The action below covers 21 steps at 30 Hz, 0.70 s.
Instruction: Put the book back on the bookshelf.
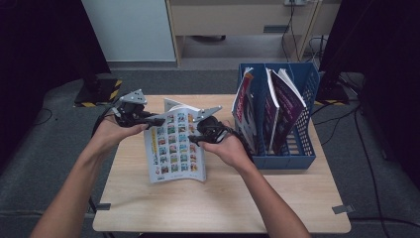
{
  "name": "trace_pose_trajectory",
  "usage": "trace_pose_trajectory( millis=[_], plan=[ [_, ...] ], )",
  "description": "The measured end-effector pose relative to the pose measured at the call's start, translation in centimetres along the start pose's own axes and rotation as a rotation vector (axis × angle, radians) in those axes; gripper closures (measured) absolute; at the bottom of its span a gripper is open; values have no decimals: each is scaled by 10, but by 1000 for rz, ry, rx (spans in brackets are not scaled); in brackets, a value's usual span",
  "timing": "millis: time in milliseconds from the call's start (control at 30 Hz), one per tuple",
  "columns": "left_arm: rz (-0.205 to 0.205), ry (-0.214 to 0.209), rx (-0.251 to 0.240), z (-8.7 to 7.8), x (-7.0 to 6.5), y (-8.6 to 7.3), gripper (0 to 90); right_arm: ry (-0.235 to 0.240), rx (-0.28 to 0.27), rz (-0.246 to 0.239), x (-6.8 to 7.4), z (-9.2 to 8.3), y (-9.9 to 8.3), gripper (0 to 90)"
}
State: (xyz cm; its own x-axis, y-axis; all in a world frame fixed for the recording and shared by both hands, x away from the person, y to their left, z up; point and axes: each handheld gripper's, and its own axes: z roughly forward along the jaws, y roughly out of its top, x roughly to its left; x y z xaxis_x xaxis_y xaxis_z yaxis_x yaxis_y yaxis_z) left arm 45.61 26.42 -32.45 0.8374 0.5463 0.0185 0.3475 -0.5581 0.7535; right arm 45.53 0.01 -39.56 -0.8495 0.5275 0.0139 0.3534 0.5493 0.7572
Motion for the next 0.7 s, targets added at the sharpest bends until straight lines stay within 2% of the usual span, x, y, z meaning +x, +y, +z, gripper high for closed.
trace_pose_trajectory(
  millis=[233,400,600,700],
  plan=[
    [-1,21,-19,2,0,4,761,-27,1,-6,-8,-1,4,654],
    [19,43,-33,3,-1,9,763,-52,-7,-2,-12,-1,7,661],
    [27,16,-42,1,-2,7,762,-43,-11,7,-15,-4,6,666],
    [30,-8,-43,-3,-3,5,762,-18,4,9,-14,-8,6,651]
  ],
)
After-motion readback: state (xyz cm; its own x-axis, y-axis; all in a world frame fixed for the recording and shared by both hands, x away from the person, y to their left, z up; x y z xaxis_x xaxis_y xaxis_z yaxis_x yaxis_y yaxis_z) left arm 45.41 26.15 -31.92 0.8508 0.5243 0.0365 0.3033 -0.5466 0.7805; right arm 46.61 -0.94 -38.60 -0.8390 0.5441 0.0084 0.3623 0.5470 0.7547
